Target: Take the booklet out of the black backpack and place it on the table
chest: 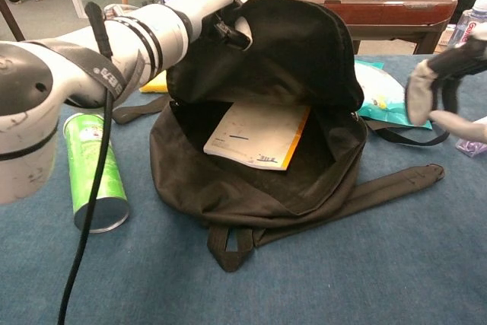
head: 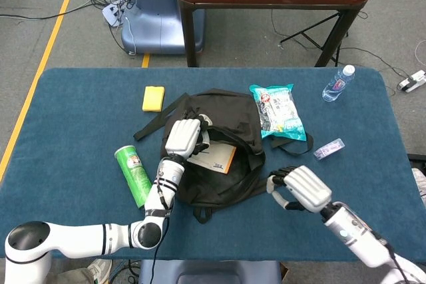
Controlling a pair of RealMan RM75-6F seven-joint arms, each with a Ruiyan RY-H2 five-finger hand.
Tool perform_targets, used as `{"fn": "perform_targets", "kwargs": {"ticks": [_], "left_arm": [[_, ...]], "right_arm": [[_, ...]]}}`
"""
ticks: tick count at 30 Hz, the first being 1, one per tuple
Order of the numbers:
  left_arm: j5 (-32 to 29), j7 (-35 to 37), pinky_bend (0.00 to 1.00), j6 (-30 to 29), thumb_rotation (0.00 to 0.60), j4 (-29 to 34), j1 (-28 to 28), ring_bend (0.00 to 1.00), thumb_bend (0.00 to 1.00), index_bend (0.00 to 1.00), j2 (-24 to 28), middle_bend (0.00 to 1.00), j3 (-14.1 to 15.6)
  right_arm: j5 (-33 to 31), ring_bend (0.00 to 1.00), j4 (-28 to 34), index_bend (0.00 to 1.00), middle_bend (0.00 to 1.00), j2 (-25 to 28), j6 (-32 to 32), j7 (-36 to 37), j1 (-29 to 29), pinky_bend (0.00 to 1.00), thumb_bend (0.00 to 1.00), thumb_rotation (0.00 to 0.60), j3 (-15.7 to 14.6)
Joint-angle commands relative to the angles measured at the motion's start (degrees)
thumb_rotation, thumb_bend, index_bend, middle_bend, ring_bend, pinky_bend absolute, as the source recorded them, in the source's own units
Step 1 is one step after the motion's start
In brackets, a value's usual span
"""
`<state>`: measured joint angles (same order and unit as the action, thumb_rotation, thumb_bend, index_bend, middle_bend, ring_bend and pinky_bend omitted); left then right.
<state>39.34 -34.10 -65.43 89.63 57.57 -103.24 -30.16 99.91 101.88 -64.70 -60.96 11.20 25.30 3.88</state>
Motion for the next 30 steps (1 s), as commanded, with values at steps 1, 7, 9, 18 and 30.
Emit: {"fn": "perform_targets", "kwargs": {"ticks": [1, 7, 9, 18, 30], "left_arm": [[-1.56, -1.06, 0.04, -0.87, 0.506, 1.03, 0.63, 0.27, 0.83, 0.76, 0.27, 0.37, 0.12], [-3.65, -1.12, 0.04, -1.86, 0.525, 2.03, 1.53, 0.27, 0.83, 0.75, 0.29, 0.37, -0.15], [-4.31, -1.27, 0.04, -2.14, 0.541, 2.02, 1.87, 0.27, 0.83, 0.75, 0.21, 0.37, -0.05], [-7.78, -0.35, 0.04, -2.63, 0.580, 1.94, 2.85, 0.27, 0.83, 0.74, -0.20, 0.37, -0.67], [-9.40, 2.48, 0.04, -2.24, 0.596, 0.45, 3.10, 0.27, 0.83, 0.73, 0.07, 0.37, -0.89]], "right_arm": [[-3.81, 0.41, -3.59, 0.50, 0.44, -7.24, 4.58, -2.21, 4.46, 0.47, 0.47, 0.600, 2.14], [-8.37, 0.41, -11.48, 0.50, 0.45, -18.07, 5.08, -6.31, 7.11, 0.47, 0.46, 0.600, 4.09], [-9.81, 0.41, -14.66, 0.50, 0.45, -22.04, 4.74, -7.37, 7.55, 0.47, 0.44, 0.600, 4.31], [-14.07, 0.41, -27.41, 0.50, 0.46, -33.97, 2.33, -9.24, 9.16, 0.47, 0.40, 0.600, 5.90], [-16.67, 0.40, -38.82, 0.50, 0.47, -42.15, 1.53, -11.37, 10.98, 0.47, 0.20, 0.600, 6.18]]}}
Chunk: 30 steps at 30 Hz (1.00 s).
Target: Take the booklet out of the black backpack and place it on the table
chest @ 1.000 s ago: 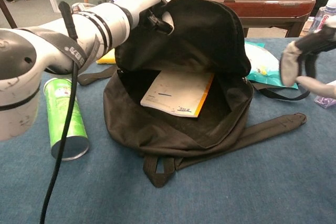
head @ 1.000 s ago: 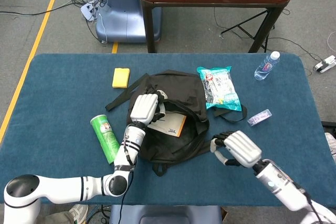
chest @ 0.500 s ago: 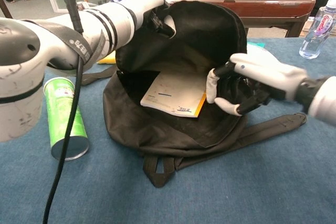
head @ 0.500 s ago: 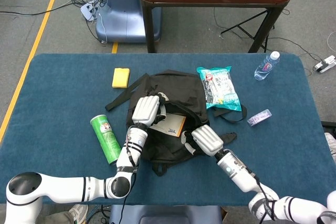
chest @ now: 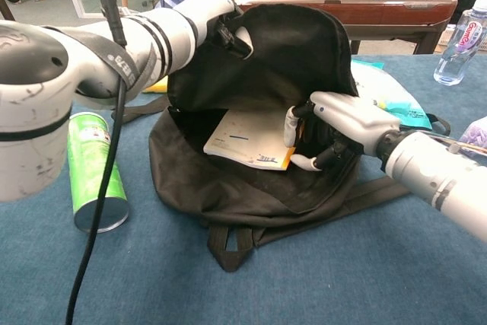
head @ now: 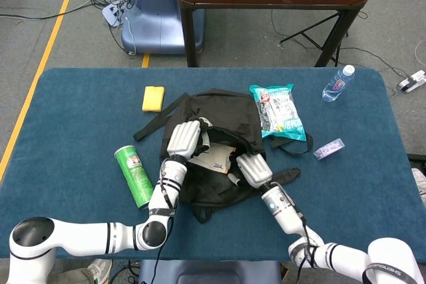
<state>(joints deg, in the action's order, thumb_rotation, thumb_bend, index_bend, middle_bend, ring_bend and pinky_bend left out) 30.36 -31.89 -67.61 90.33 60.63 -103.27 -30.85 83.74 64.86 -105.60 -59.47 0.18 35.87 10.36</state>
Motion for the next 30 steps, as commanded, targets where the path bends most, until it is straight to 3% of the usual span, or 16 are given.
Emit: {"fn": "perform_targets", "kwargs": {"ticks": [1, 11, 30], "left_arm": [[-0.66, 0.35, 0.04, -0.08, 0.597, -0.39, 0.06, 0.27, 0.83, 0.73, 0.17, 0.37, -0.29], [-6.21, -1.33, 0.04, 1.07, 0.600, -5.24, 2.94, 0.27, 0.82, 0.72, -0.03, 0.37, -2.64], [-10.90, -7.69, 0.04, 5.70, 0.600, -17.80, 13.26, 0.27, 0.82, 0.68, -3.68, 0.37, -3.49]], "right_arm": [[-0.66, 0.40, -2.39, 0.50, 0.46, -1.58, 0.12, -0.30, 0.39, 0.47, 0.17, 0.600, -0.48], [-1.34, 0.35, -7.99, 0.50, 0.41, -5.16, -0.39, -0.65, 0.61, 0.47, 0.06, 0.600, -1.34], [-0.09, 0.34, -20.20, 0.50, 0.38, -11.48, -3.97, 5.17, 1.85, 0.47, 0.05, 0.600, -1.11]]}}
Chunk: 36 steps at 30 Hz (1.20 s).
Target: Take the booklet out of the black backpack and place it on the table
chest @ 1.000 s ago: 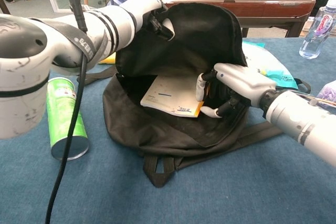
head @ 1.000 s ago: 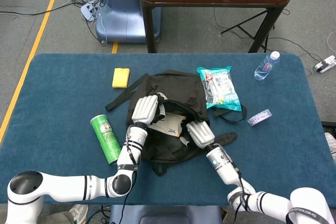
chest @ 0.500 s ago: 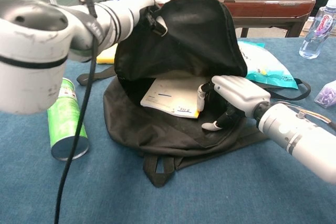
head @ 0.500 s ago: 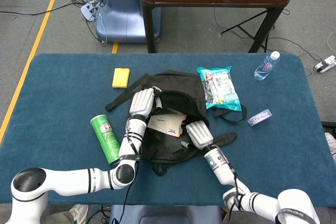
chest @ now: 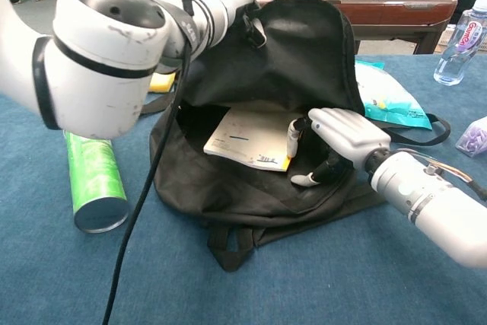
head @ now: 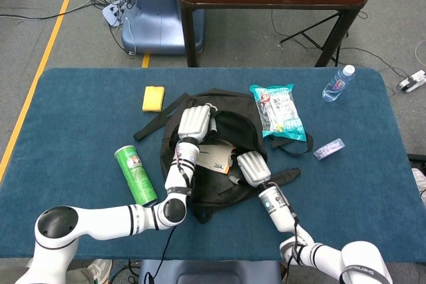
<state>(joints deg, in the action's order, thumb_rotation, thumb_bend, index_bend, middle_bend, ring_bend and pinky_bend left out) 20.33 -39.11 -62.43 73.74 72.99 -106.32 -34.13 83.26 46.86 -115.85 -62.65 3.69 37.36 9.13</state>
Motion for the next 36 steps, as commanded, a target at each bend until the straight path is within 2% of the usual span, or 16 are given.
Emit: {"fn": "perform_targets", "kwargs": {"ticks": [1, 12, 25, 29, 36], "left_arm": [[-1.08, -0.49, 0.04, 0.60, 0.600, -1.56, 1.13, 0.27, 0.82, 0.68, -0.78, 0.37, -0.29], [-2.00, -0.24, 0.04, 0.93, 0.600, -3.44, 1.72, 0.27, 0.81, 0.67, -1.11, 0.37, -0.11], [-2.26, -0.02, 0.04, 0.04, 0.600, -2.21, 0.87, 0.27, 0.81, 0.66, -0.24, 0.37, 0.43], [-2.50, -0.39, 0.04, -0.08, 0.600, -2.02, 0.91, 0.27, 0.81, 0.66, 0.04, 0.37, 0.49], [-1.94, -1.86, 0.04, -0.24, 0.600, -2.71, 1.45, 0.27, 0.81, 0.66, 0.29, 0.37, 1.50]], "right_arm": [[0.41, 0.34, -2.86, 0.50, 0.38, -1.54, -0.79, 2.18, 0.48, 0.47, 0.05, 0.600, 0.14], [0.99, 0.33, -9.98, 0.50, 0.38, -5.48, -1.29, 6.23, 2.55, 0.47, 0.05, 0.600, 0.58], [1.38, 0.34, -16.12, 0.50, 0.38, -9.87, -1.62, 7.35, 5.06, 0.47, 0.07, 0.600, 0.92], [1.27, 0.34, -18.38, 0.50, 0.38, -11.25, -1.17, 7.43, 5.97, 0.47, 0.15, 0.600, 1.11], [1.09, 0.34, -21.62, 0.50, 0.38, -12.87, -0.59, 7.64, 6.93, 0.47, 0.38, 0.600, 1.13]]}}
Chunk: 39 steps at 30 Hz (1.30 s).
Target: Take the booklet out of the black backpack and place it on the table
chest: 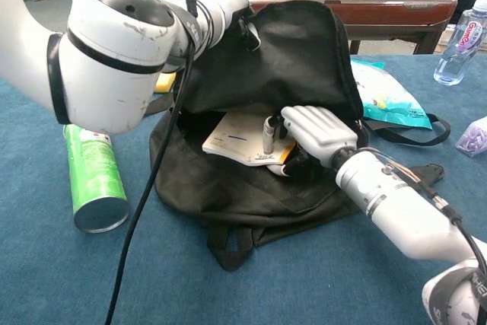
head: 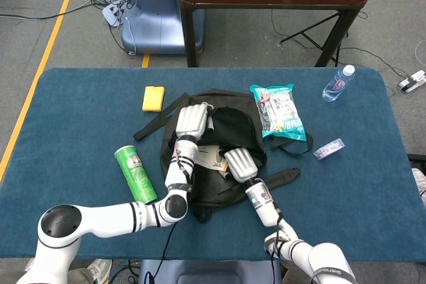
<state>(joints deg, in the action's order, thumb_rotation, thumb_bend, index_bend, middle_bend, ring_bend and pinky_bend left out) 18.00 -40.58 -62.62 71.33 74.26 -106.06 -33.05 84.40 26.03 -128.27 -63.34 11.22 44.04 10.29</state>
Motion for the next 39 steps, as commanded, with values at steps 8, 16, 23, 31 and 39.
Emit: {"fn": "perform_targets", "kwargs": {"ticks": [8, 16, 23, 31, 39], "left_arm": [[1.43, -1.01, 0.04, 0.20, 0.600, -0.90, 0.32, 0.27, 0.81, 0.64, -0.04, 0.36, 1.41], [0.25, -0.90, 0.04, 0.87, 0.600, -1.59, -0.15, 0.27, 0.80, 0.62, 0.02, 0.36, 1.19], [-1.03, -1.02, 0.04, 1.24, 0.600, -1.74, -0.63, 0.27, 0.78, 0.61, 0.39, 0.36, 0.94], [-1.92, -0.81, 0.04, 1.54, 0.600, -1.21, -1.44, 0.27, 0.78, 0.61, 0.70, 0.36, 1.24], [-1.72, -0.64, 0.04, 1.20, 0.600, 0.52, -2.90, 0.27, 0.78, 0.61, 1.96, 0.36, 2.22]], "right_arm": [[-0.03, 0.34, -3.54, 0.57, 0.43, -1.74, -0.89, 0.76, 0.85, 0.47, 0.48, 0.600, -0.03], [0.11, 0.41, -4.14, 0.70, 0.52, -1.74, -3.73, 2.29, 0.44, 0.47, 0.53, 0.600, -0.24], [1.39, 0.47, -1.95, 0.80, 0.58, -0.09, -7.45, 4.32, -0.93, 0.49, 0.54, 0.600, -1.40], [4.06, 0.52, 8.91, 0.85, 0.62, 6.50, -13.07, 5.00, -3.72, 0.52, 0.55, 0.600, -3.54], [7.26, 0.55, 31.60, 0.87, 0.64, 20.24, -19.62, 1.44, -7.34, 0.54, 0.55, 0.600, -4.90]]}}
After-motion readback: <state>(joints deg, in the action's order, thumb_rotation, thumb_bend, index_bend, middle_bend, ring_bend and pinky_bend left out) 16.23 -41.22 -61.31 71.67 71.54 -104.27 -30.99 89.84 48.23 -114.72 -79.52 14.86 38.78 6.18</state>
